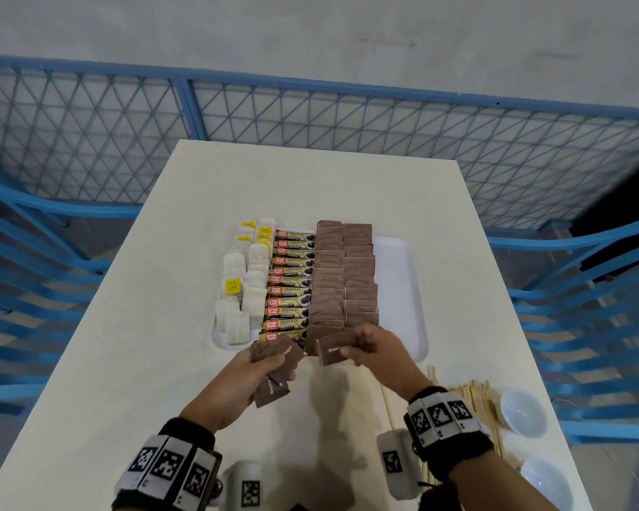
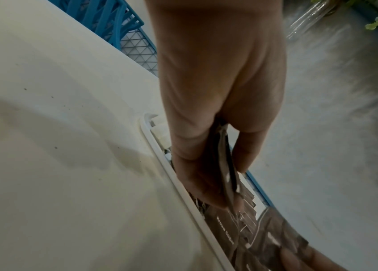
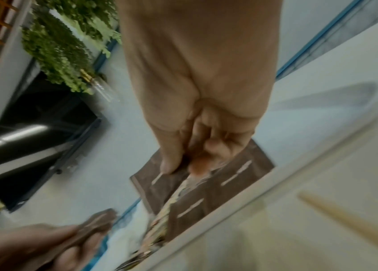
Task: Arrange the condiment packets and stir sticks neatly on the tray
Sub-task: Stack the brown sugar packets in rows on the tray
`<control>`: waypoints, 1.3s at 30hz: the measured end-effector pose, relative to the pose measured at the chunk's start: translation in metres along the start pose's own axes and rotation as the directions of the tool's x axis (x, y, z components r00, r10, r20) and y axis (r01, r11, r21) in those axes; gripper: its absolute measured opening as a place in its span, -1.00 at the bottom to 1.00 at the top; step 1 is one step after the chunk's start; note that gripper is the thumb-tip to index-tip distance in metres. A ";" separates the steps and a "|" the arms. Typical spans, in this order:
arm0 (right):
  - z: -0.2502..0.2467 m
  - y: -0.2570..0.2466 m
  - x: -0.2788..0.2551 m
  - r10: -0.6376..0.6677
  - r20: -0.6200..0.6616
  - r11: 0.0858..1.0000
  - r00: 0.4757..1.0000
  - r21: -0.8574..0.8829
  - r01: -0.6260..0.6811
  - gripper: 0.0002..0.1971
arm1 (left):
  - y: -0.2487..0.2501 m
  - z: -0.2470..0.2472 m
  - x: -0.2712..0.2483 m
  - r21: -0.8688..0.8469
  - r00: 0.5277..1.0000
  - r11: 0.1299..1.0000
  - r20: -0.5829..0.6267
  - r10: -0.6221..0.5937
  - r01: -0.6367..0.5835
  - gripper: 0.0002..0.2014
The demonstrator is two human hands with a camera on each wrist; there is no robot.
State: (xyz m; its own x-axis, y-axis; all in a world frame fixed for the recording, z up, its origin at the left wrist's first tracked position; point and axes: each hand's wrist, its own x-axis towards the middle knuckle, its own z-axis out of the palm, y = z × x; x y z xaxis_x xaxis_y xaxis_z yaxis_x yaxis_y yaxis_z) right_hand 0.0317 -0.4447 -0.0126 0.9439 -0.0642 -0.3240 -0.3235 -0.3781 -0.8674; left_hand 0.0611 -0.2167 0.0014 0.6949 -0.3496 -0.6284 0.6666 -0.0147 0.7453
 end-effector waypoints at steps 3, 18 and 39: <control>-0.014 0.018 0.006 0.102 -0.198 0.994 0.975 -0.018 -0.108 -0.87 | -0.001 -0.002 0.001 0.012 1.000 1.000 0.006 0.007 -0.007 -0.76; -0.011 0.028 0.009 -0.065 -0.230 0.858 0.971 -0.510 -0.063 -0.54 | -0.001 0.001 0.001 0.077 0.999 0.996 -0.028 0.038 -0.036 -0.69; 0.023 -0.007 0.013 0.012 -0.078 0.998 0.997 0.061 -0.007 -0.73 | -0.002 0.001 0.012 -0.007 0.996 1.000 -0.086 -0.020 0.020 -0.78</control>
State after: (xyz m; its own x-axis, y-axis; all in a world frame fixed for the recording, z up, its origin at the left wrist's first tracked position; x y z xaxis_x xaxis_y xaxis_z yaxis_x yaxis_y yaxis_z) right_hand 0.0443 -0.4220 -0.0195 0.9422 -0.1403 -0.3041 -0.3339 -0.3208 -0.8864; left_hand 0.0682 -0.2222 -0.0075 0.7018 -0.2674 -0.6603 0.6822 -0.0147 0.7310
